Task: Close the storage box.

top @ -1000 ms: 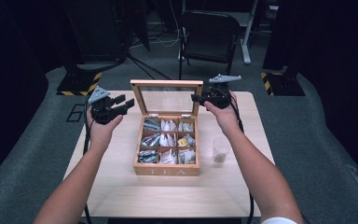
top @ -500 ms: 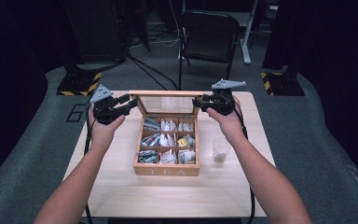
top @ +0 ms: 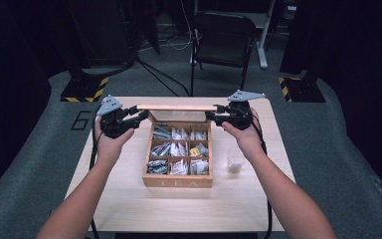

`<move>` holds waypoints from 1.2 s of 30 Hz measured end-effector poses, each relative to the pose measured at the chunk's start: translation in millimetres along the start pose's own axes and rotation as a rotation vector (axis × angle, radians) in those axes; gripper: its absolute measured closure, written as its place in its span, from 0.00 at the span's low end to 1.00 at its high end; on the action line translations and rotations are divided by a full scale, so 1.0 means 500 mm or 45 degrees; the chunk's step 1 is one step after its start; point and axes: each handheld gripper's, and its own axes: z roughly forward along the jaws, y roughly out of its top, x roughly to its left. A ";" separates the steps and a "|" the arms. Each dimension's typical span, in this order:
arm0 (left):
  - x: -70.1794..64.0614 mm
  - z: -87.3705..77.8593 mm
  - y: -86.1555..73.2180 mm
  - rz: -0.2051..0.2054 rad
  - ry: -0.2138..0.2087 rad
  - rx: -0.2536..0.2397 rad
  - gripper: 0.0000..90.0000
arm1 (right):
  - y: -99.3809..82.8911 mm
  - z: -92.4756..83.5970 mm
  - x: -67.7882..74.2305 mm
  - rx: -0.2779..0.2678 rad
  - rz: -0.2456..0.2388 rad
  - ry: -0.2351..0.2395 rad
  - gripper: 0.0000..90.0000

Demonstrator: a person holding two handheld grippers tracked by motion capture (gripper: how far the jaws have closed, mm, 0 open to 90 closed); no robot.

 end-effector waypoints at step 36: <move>-0.044 -0.065 -0.095 0.014 -0.057 0.013 0.62 | -0.092 -0.068 0.067 0.027 -0.035 0.007 0.57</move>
